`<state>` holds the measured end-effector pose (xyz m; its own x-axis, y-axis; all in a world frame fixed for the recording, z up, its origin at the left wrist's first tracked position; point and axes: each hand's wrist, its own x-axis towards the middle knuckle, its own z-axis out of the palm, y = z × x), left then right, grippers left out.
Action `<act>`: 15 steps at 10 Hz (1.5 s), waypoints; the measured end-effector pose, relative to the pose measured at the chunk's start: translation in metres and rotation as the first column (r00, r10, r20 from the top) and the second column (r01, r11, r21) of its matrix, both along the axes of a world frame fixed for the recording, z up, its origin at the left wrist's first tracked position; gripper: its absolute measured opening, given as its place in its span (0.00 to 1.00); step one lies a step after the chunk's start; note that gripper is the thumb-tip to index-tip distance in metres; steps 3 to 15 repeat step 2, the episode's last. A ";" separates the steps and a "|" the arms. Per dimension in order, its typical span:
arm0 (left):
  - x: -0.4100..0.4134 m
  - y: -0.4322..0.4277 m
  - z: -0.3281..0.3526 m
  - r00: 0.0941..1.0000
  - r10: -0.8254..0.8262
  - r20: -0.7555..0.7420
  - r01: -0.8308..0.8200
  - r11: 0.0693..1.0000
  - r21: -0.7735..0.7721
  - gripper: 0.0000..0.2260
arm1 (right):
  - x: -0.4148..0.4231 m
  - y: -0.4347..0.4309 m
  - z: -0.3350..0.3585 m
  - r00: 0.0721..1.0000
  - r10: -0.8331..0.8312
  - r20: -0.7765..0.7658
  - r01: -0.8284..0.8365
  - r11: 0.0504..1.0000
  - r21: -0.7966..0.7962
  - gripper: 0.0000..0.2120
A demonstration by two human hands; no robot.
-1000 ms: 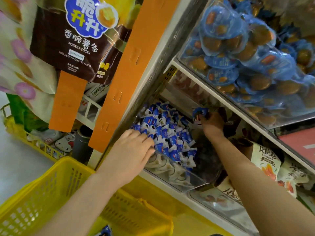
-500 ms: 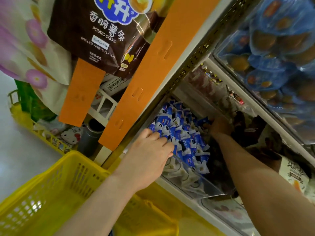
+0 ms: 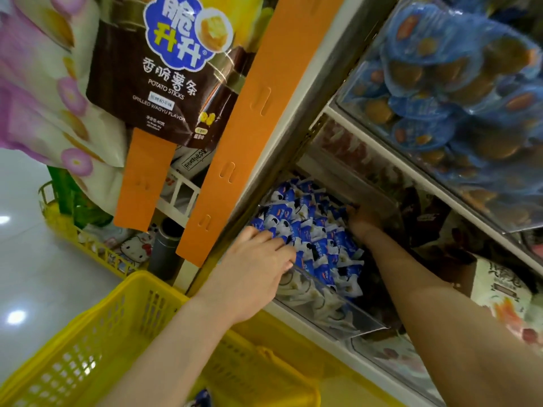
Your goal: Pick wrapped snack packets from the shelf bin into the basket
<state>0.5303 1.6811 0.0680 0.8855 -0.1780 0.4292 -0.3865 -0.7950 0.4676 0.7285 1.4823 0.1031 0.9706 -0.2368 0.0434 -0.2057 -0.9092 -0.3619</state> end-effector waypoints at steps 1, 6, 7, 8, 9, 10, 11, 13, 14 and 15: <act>-0.003 0.000 0.004 0.999 0.009 -0.037 -0.010 0.999 -0.036 0.11 | -0.023 0.015 0.011 0.996 0.086 0.037 -0.087 0.995 0.044 0.17; -0.011 -0.001 0.011 0.999 0.020 -0.034 -0.024 0.992 -0.121 0.11 | -0.064 0.028 0.020 0.946 0.279 0.166 -0.298 0.949 0.103 0.15; -0.011 -0.001 0.011 0.999 0.020 -0.034 -0.024 0.992 -0.121 0.11 | -0.064 0.028 0.020 0.946 0.279 0.166 -0.298 0.949 0.103 0.15; -0.011 -0.001 0.011 0.999 0.020 -0.034 -0.024 0.992 -0.121 0.11 | -0.064 0.028 0.020 0.946 0.279 0.166 -0.298 0.949 0.103 0.15; -0.011 -0.001 0.011 0.999 0.020 -0.034 -0.024 0.992 -0.121 0.11 | -0.064 0.028 0.020 0.946 0.279 0.166 -0.298 0.949 0.103 0.15; -0.011 -0.001 0.011 0.999 0.020 -0.034 -0.024 0.992 -0.121 0.11 | -0.064 0.028 0.020 0.946 0.279 0.166 -0.298 0.949 0.103 0.15; -0.011 -0.001 0.011 0.999 0.020 -0.034 -0.024 0.992 -0.121 0.11 | -0.064 0.028 0.020 0.946 0.279 0.166 -0.298 0.949 0.103 0.15; -0.011 -0.001 0.011 0.999 0.020 -0.034 -0.024 0.992 -0.121 0.11 | -0.064 0.028 0.020 0.946 0.279 0.166 -0.298 0.949 0.103 0.15; -0.011 -0.001 0.011 0.999 0.020 -0.034 -0.024 0.992 -0.121 0.11 | -0.064 0.028 0.020 0.946 0.279 0.166 -0.298 0.949 0.103 0.15; -0.011 -0.001 0.011 0.999 0.020 -0.034 -0.024 0.992 -0.121 0.11 | -0.064 0.028 0.020 0.946 0.279 0.166 -0.298 0.949 0.103 0.15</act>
